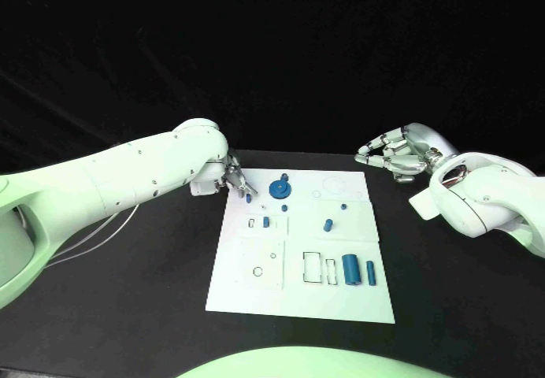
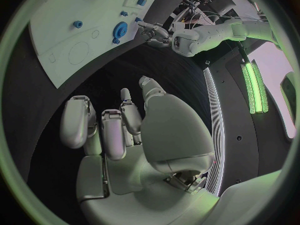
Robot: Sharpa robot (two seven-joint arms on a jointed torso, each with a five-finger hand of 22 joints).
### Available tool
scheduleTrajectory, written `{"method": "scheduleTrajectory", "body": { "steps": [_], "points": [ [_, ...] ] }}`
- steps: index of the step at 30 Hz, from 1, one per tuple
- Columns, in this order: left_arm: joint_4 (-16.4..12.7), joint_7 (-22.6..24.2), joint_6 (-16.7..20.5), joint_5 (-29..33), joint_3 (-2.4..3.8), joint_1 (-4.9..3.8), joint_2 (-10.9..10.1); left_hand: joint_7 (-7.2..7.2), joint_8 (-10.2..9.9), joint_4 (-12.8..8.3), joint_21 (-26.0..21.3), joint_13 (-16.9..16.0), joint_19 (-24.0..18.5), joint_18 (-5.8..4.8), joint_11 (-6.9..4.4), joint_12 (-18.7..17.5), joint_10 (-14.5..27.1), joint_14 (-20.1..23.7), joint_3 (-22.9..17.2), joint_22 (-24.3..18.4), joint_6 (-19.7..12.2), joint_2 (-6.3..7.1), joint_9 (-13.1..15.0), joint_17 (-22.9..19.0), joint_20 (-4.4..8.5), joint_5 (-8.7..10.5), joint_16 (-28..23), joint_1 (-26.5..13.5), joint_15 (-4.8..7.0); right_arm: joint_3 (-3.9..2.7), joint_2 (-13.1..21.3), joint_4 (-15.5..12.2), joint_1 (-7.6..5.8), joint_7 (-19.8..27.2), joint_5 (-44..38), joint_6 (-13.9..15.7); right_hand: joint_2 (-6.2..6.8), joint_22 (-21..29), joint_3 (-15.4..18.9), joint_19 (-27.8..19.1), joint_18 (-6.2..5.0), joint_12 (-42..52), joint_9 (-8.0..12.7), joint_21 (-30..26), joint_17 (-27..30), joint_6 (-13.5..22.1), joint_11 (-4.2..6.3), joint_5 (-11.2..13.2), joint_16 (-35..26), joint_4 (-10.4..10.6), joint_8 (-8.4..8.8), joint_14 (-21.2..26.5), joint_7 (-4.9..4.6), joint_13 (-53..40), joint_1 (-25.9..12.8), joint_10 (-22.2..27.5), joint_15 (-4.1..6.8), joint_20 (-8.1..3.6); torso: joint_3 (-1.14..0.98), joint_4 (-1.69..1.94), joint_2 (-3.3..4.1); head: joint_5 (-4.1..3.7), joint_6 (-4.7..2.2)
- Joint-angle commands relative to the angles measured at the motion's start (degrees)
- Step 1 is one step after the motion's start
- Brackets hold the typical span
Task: Assemble the parts on the task board
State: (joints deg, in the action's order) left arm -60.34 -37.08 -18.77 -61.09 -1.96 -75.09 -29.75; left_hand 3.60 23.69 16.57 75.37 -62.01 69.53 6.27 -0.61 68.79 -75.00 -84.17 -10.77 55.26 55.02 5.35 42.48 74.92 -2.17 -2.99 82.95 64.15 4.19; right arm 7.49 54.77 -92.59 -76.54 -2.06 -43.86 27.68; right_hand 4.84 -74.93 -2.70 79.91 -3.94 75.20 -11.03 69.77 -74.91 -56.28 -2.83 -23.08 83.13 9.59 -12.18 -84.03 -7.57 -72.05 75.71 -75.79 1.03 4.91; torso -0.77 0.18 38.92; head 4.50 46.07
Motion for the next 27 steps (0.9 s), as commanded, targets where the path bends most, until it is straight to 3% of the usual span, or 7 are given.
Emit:
{"method": "scheduleTrajectory", "body": {
  "steps": [1, 11, 27],
  "points": [
    [-0.2, 0.3, -1.1, 0.5, 0.0, 0.01, 0.2, -0.02, -0.4, 0.0, 0.0, -0.1, 0.1, 0.62, 0.12, 0.3, 0.3, -2.0, -0.4, 0.1, 0.5, 0.06, -0.1, 0.9, -0.23, -0.08, -0.2, 0.6, -0.38, -0.03, -0.1, 0.0, 0.02, 0.2, -0.5, 0.0, -0.07, -4.5, -0.3, -0.1, -0.65, -0.2, -0.1, -0.2, -5.2, 0.4, 0.04, -0.4, -0.2, -0.1, -0.3, -3.5, 0.07, 0.0, 0.2, 0.4, 0.3, -0.03, 0.0, 0.02, -0.01, 0.0, 0.0],
    [-0.4, 0.3, -1.1, 0.8, -0.01, 0.02, 0.1, -0.08, -0.3, 0.0, 0.0, -0.1, 0.2, 0.61, 0.08, 0.4, 0.2, -2.1, -0.6, 0.2, 0.7, -0.21, -0.3, 1.0, -0.24, -0.08, -0.1, 1.0, -0.35, -0.03, -0.1, 0.1, 0.02, 0.2, -0.5, -0.1, -0.07, -4.5, -0.3, -0.1, -0.65, -0.2, -0.1, -0.2, -5.2, 0.4, 0.04, -0.4, -0.2, -0.1, -0.3, -3.5, 0.07, 0.0, 0.2, 0.4, 0.3, -0.03, 0.01, 0.0, 0.0, -0.14, 0.13],
    [-0.3, 0.3, -0.9, 1.8, -0.01, 0.02, 0.2, -0.45, -0.6, -1.5, 0.2, 0.2, 0.3, 0.58, -0.3, 0.5, 0.4, -2.1, -6.0, 0.5, 0.7, -2.97, -1.8, 1.0, -0.11, -0.12, -0.1, 8.2, 0.01, -0.03, -0.2, 0.1, 0.02, 0.2, -0.5, -0.2, -0.07, -4.5, -0.3, -0.1, -0.65, -0.2, -0.1, -0.2, -5.2, 0.4, 0.04, -0.4, -0.2, -0.1, -0.3, -3.5, 0.07, 0.0, 0.2, 0.4, 0.3, -0.03, -0.03, -0.01, -0.02, -0.17, 0.11]
  ]
}}
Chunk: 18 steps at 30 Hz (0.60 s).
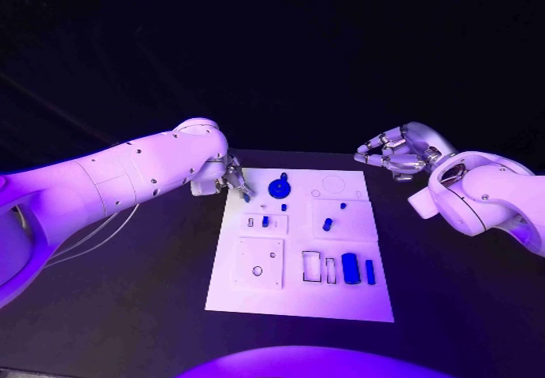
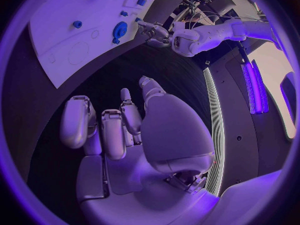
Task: Assemble the parts on the task board
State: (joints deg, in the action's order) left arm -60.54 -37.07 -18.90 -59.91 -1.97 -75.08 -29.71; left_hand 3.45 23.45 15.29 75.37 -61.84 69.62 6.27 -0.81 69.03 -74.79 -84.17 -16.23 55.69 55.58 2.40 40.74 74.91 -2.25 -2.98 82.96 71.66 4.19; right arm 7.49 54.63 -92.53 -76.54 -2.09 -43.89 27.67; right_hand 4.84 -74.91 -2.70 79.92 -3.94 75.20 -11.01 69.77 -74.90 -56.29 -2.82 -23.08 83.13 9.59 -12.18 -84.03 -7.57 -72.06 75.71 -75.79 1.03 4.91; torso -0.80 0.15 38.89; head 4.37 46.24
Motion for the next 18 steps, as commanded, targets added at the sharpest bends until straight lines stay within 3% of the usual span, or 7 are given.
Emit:
{"method": "scheduleTrajectory", "body": {
  "steps": [1, 7, 10, 16, 18],
  "points": [
    [-0.1, 0.3, -0.7, 0.7, 0.0, 0.01, 0.2, -0.32, -0.3, -0.3, 0.2, 0.1, 0.2, 0.58, -0.11, 0.2, 0.2, -2.1, -1.1, 0.1, 0.2, -0.09, -0.2, 1.0, -0.01, -0.13, -0.1, 1.2, 0.03, -0.03, -0.1, 0.0, 0.01, 0.3, -0.5, -0.2, -0.08, -4.5, -0.3, -0.2, -0.65, -0.1, -0.1, -0.2, -5.2, 0.4, 0.04, -0.4, -0.2, -0.1, -0.3, -3.5, 0.07, 0.0, 0.2, 0.4, 0.3, -0.03, -0.01, 0.01, 0.01, -0.05, -0.09],
    [-0.1, 0.4, -0.8, 1.2, 0.0, 0.01, 0.1, -0.4, -0.2, -1.0, 0.1, 0.3, 0.1, 0.61, -0.21, 0.1, 0.3, -2.1, -3.5, -0.1, 0.1, -0.29, -0.5, 1.1, 0.05, -0.13, 0.0, 3.1, 0.11, -0.03, -0.1, 0.0, 0.01, 0.3, -0.5, -0.2, -0.08, -4.4, -0.3, -0.2, -0.69, -0.2, -0.1, -0.4, -5.1, 0.5, 0.04, -0.4, -0.3, -0.1, -0.34, -3.5, 0.06, 0.1, 0.2, 0.5, 0.31, -0.04, -0.01, -0.02, 0.01, 0.09, 0.08],
    [-0.3, 0.4, -0.8, 1.7, 0.0, 0.01, 0.0, -0.39, -0.1, -3.2, 0.3, 0.5, 0.3, 0.54, -0.31, -0.1, 0.3, -2.2, -8.1, 0.3, -0.3, -0.4, -0.7, 1.3, 0.16, -0.13, 0.1, 6.1, 0.36, -0.03, 0.0, 0.0, 0.01, 0.3, -0.5, -0.2, -0.08, -4.4, -0.3, -0.2, -0.69, -0.2, -0.1, -0.4, -5.1, 0.5, 0.04, -0.4, -0.3, -0.1, -0.34, -3.5, 0.06, 0.1, 0.2, 0.5, 0.31, -0.04, -0.01, 0.01, 0.02, 0.08, 0.07],
    [-0.9, 0.4, -0.1, 2.7, 0.0, 0.01, -0.6, 0.25, 1.3, -6.4, 0.6, 0.9, 0.4, 0.48, 0.15, -0.4, -0.1, -2.3, -18.7, 0.8, -1.0, 2.33, -0.1, 1.5, 0.11, -0.15, 0.2, 5.8, -0.08, -0.03, 0.0, 0.1, 0.01, 0.3, -0.5, -0.1, -0.08, -4.4, -0.3, -0.2, -0.69, -0.2, -0.1, -0.4, -5.1, 0.5, 0.04, -0.4, -0.3, -0.1, -0.34, -3.5, 0.06, 0.1, 0.2, 0.5, 0.31, -0.04, 0.01, 0.05, 0.01, 0.08, 0.15],
    [-1.4, 0.5, 0.6, 3.3, 0.0, 0.01, -1.0, 0.2, 1.7, -7.1, 0.7, 0.9, 0.5, 0.45, 0.05, -0.3, -0.2, -2.4, -20.5, 1.0, -1.0, 2.78, 0.1, 1.7, 0.08, -0.13, 0.3, 5.3, -0.1, -0.03, 0.0, 0.1, 0.01, 0.3, -0.5, -0.1, -0.08, -4.4, -0.3, -0.2, -0.69, -0.2, -0.1, -0.4, -5.1, 0.5, 0.04, -0.4, -0.3, -0.1, -0.34, -3.5, 0.06, 0.1, 0.2, 0.5, 0.31, -0.04, 0.01, 0.05, 0.01, 0.08, 0.15]
  ]
}}
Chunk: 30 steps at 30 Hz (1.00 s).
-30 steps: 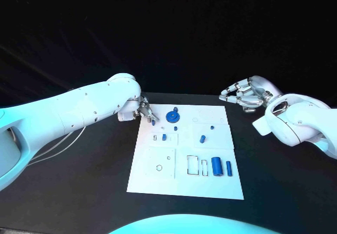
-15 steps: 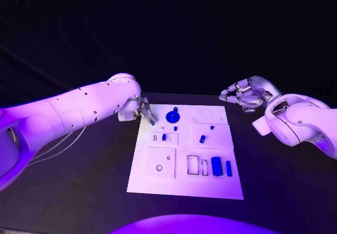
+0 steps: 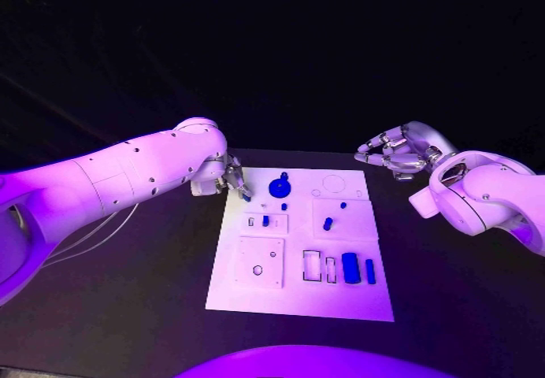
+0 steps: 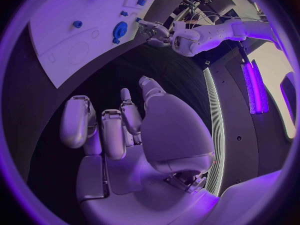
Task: Assemble the parts on the task board
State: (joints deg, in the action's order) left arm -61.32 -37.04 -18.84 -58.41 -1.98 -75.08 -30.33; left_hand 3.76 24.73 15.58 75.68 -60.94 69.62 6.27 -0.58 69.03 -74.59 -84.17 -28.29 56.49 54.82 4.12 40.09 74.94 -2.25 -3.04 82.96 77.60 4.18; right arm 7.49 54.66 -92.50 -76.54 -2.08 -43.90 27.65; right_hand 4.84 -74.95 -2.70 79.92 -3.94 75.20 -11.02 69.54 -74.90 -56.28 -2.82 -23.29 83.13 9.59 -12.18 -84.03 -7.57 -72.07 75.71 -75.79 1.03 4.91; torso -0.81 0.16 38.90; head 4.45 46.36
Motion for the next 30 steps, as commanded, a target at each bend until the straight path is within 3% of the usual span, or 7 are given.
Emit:
{"method": "scheduleTrajectory", "body": {
  "steps": [1, 10, 20, 26, 30],
  "points": [
    [-1.0, 0.5, 1.0, 2.4, 0.01, 0.0, -0.7, -0.22, 0.7, -7.9, 0.5, 0.0, 0.5, 0.44, -0.2, -0.2, -0.6, -2.4, -9.7, 0.3, -0.3, 1.39, 0.9, 1.8, 0.09, -0.15, 0.4, -1.1, -0.17, -0.03, 0.0, 0.0, 0.01, 0.3, -0.5, -0.1, -0.09, -4.4, -0.3, -0.2, -0.68, -0.2, -0.1, -0.2, -5.1, 0.5, 0.03, -0.2, -0.3, -0.1, -0.35, -3.5, 0.06, 0.1, 0.2, 0.4, 0.31, -0.04, -0.01, 0.05, -0.01, 0.14, 0.05],
    [-6.8, 0.9, 5.7, 7.1, 0.05, -0.05, -5.0, -0.41, 2.5, -11.1, 1.4, -0.4, 1.7, 0.16, -0.46, 0.2, -1.7, -3.0, -16.3, 2.0, 0.3, 4.08, 1.6, 3.1, 0.31, -0.04, 1.1, -3.4, 0.18, -0.03, 0.2, 0.1, 0.01, 0.2, -0.5, -0.1, -0.11, -4.4, -0.4, -0.2, -0.68, -0.2, -0.1, -0.2, -5.1, 0.5, 0.03, -0.3, -0.2, -0.1, -0.37, -3.5, 0.05, 0.1, 0.2, 0.4, 0.31, -0.04, -0.01, 0.13, -0.08, 0.4, 0.04],
    [-15.7, 1.5, 9.5, 9.2, 0.08, -0.09, -10.3, -0.61, 3.2, -12.1, 1.8, -0.7, 2.2, 0.0, -0.65, 0.6, -2.3, -3.0, -18.1, 2.8, 0.6, 5.02, 1.9, 3.2, 0.44, -0.03, 1.2, -4.6, 0.35, -0.02, 0.3, 0.1, 0.01, 0.1, -0.5, 0.0, -0.11, -4.4, -0.4, -0.2, -0.68, -0.2, -0.1, -0.2, -5.1, 0.5, 0.03, -0.3, -0.2, -0.1, -0.37, -3.5, 0.05, 0.1, 0.2, 0.4, 0.31, -0.04, 0.07, 0.06, 0.02, 0.63, 0.15],
    [-18.7, 2.2, 10.2, 6.0, 0.03, 0.06, -11.5, -0.68, 3.4, -12.5, 2.0, -0.9, 2.4, -0.06, -0.72, 0.7, -2.5, -3.0, -18.6, 3.1, 0.8, 5.43, 2.0, 3.2, 0.48, -0.03, 1.2, -4.9, 0.39, -0.02, 0.3, 0.2, 0.01, 0.1, -0.5, -0.1, -0.1, -4.4, -0.4, -0.2, -0.68, -0.2, -0.1, -0.2, -5.1, 0.5, 0.02, -0.3, -0.3, -0.1, -0.39, -3.5, 0.05, 0.1, 0.1, 0.4, 0.3, -0.04, 0.09, 0.11, -0.01, 0.72, 0.34],
    [-19.4, 2.5, 9.9, 2.9, -0.04, 0.67, -11.5, -0.7, 3.5, -12.6, 2.1, -0.9, 2.4, -0.07, -0.74, 0.8, -2.6, -3.1, -18.8, 3.2, 0.8, 5.61, 2.0, 3.3, 0.49, -0.03, 1.2, -4.9, 0.4, -0.02, 0.3, 0.2, 0.01, 0.1, -0.5, -0.1, -0.1, -4.4, -0.4, -0.2, -0.68, -0.2, -0.1, -0.2, -5.1, 0.5, 0.02, -0.3, -0.3, -0.1, -0.39, -3.5, 0.05, 0.1, 0.1, 0.4, 0.3, -0.04, 0.04, 0.06, 0.0, 0.78, 0.31]
  ]
}}
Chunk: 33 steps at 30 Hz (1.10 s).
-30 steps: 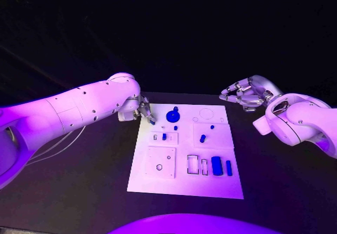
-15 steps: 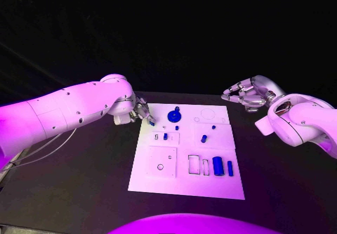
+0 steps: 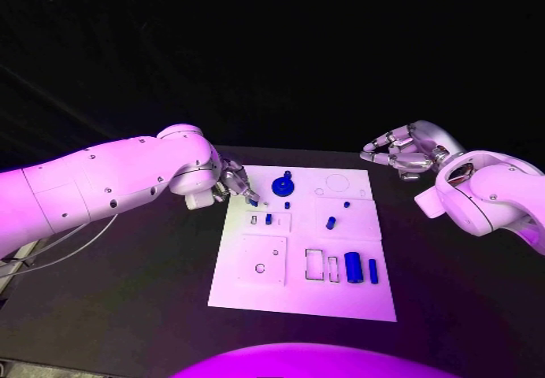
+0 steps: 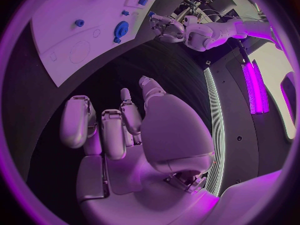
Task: Assemble the parts on the task board
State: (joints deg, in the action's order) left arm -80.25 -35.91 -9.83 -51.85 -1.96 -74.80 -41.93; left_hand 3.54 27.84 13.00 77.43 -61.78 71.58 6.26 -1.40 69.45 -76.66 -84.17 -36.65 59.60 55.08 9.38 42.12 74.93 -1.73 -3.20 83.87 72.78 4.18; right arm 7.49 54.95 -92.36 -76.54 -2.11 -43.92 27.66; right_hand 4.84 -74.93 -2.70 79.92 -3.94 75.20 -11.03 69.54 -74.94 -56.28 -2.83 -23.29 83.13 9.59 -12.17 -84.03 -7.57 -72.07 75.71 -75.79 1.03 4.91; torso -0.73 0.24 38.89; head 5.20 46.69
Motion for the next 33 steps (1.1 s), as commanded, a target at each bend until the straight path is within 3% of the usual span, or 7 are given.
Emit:
{"method": "scheduleTrajectory", "body": {
  "steps": [1, 10, 33],
  "points": [
    [-0.6, 1.5, 0.8, -4.3, -0.07, 0.6, 0.1, -0.48, 0.4, -10.0, 0.3, -0.1, 0.5, -0.07, 0.08, 0.3, -0.5, -3.1, -10.4, 0.1, 0.6, 0.34, 0.0, 3.3, -0.03, 0.13, 0.3, -0.1, 0.4, -0.02, 0.0, 0.0, 0.01, 0.2, -0.5, -0.1, -0.1, -4.4, -0.4, -0.2, -0.68, -0.2, -0.1, -0.2, -5.1, 0.5, 0.02, -0.3, -0.3, -0.1, -0.39, -3.5, 0.05, 0.1, 0.1, 0.4, 0.3, -0.04, -0.02, -0.03, 0.05, 0.02, 0.0],
    [-1.1, 1.6, -0.4, -8.1, -0.47, 1.95, 0.6, -0.52, 0.5, -10.3, 0.5, -0.3, 0.7, -0.13, 0.04, 0.5, -0.7, -3.1, -10.7, 0.4, 0.7, 0.66, 0.0, 3.3, 0.0, 0.13, 0.3, -0.2, 0.43, -0.02, 0.1, 0.0, 0.01, 0.2, -0.5, -0.2, -0.1, -4.4, -0.4, -0.2, -0.68, -0.2, -0.1, -0.2, -5.1, 0.5, 0.02, -0.3, -0.3, -0.1, -0.39, -3.5, 0.05, 0.1, 0.1, 0.4, 0.3, -0.04, -0.04, -0.08, 0.04, -0.02, 0.19],
    [-1.8, 0.7, -3.4, -9.5, -1.14, 2.63, 0.4, -0.59, 0.7, -10.7, 0.7, -0.7, 1.0, -0.23, -0.03, 0.9, -1.2, -3.1, -11.0, 0.9, 1.0, 1.27, 0.0, 3.3, 0.03, 0.14, 0.3, -0.6, 0.46, -0.02, 0.1, 0.0, 0.01, 0.1, -0.5, -0.4, -0.08, -4.4, -0.4, -0.2, -0.67, -0.2, -0.1, -0.2, -5.1, 0.5, 0.02, -0.4, -0.3, -0.1, -0.42, -3.5, 0.04, 0.1, 0.1, 0.5, 0.3, -0.05, -0.05, -0.07, 0.07, 0.25, 0.5]
  ]
}}
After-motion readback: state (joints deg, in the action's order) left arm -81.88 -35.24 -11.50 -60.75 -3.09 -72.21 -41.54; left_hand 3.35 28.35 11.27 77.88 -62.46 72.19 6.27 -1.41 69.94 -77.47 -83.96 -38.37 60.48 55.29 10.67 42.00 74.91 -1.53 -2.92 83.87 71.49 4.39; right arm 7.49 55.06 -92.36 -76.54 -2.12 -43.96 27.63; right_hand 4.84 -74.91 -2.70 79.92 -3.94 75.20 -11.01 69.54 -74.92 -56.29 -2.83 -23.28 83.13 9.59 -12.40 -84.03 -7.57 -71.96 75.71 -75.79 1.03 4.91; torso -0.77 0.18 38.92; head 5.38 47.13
